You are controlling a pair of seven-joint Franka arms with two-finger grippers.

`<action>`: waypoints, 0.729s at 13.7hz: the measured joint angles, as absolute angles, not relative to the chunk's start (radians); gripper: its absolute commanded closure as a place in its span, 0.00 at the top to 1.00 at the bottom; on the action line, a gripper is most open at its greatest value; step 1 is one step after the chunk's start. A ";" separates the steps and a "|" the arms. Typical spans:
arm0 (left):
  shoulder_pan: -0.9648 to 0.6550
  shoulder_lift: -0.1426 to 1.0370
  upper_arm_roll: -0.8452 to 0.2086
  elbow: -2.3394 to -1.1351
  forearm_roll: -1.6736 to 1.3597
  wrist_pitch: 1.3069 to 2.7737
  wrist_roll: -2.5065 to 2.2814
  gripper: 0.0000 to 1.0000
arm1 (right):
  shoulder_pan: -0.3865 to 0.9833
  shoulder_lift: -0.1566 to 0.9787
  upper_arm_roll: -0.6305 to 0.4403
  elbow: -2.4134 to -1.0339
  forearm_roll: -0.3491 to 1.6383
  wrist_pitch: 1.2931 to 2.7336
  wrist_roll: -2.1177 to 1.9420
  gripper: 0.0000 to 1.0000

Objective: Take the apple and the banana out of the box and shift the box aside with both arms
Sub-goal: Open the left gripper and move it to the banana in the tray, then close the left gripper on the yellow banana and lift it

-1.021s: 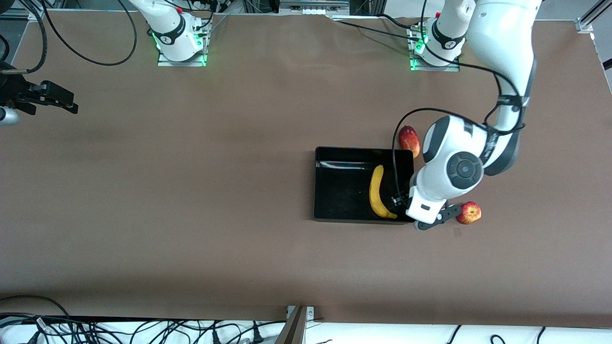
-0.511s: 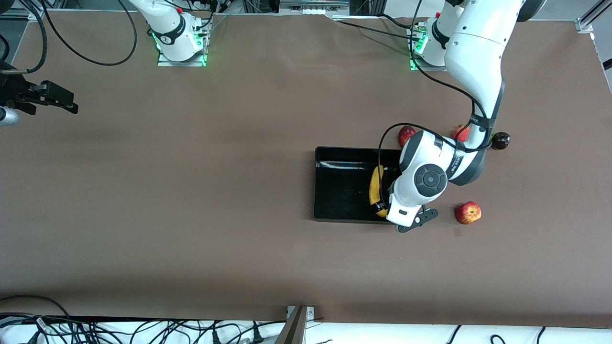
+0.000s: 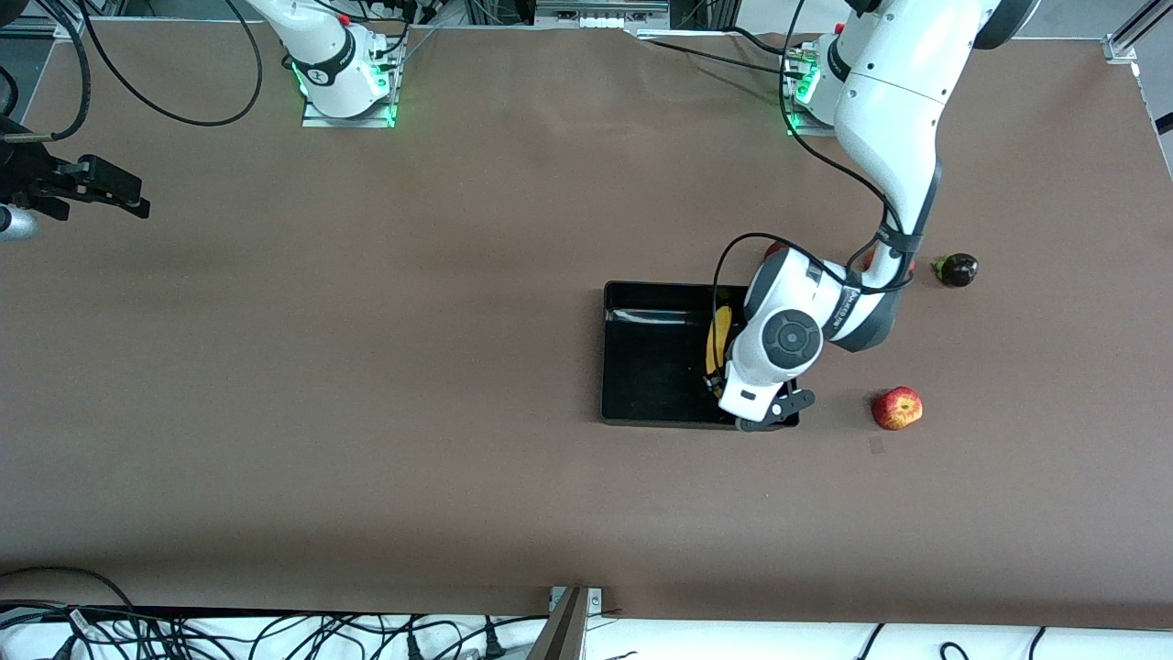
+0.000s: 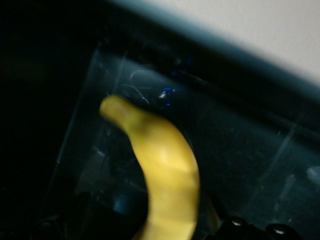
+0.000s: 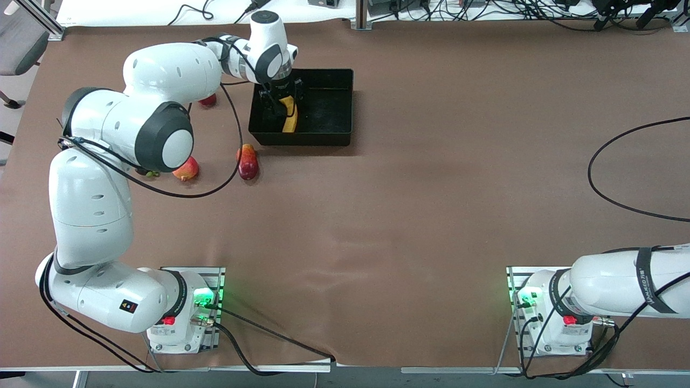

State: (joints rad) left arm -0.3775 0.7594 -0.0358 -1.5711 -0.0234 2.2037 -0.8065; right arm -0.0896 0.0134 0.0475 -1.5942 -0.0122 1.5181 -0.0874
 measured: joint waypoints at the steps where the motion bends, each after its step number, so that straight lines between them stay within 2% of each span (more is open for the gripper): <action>1: -0.379 0.759 -0.041 -1.579 -0.019 2.206 -0.806 1.00 | -0.090 0.013 0.048 -1.594 -0.012 1.518 -0.087 1.00; 5: -0.379 0.758 -0.051 -1.581 -0.008 2.207 -0.806 1.00 | -0.090 0.013 0.048 -1.594 -0.012 1.518 -0.087 1.00; 6: -0.378 0.758 -0.051 -1.583 -0.008 2.207 -0.805 0.95 | -0.090 0.013 0.048 -1.594 -0.012 1.518 -0.087 1.00; 7: -0.378 0.758 -0.051 -1.585 -0.008 2.207 -0.805 0.55 | -0.090 0.013 0.048 -1.594 -0.012 1.518 -0.087 1.00; 8: -0.378 0.758 -0.051 -1.588 -0.007 2.207 -0.805 0.19 | -0.090 0.013 0.048 -1.594 -0.012 1.518 -0.087 1.00; 9: -0.378 0.758 -0.051 -1.589 -0.007 2.207 -0.805 0.00 | -0.090 0.013 0.048 -1.594 -0.012 1.518 -0.087 1.00; 10: -0.377 0.758 -0.051 -1.590 -0.007 2.207 -0.805 0.00 | -0.090 0.013 0.048 -1.594 -0.012 1.518 -0.087 1.00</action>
State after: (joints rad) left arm -0.3773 0.7581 -0.0505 -1.5896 -0.0074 2.2072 -0.8051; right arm -0.0896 0.0134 0.0476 -1.5942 -0.0122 1.5181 -0.0874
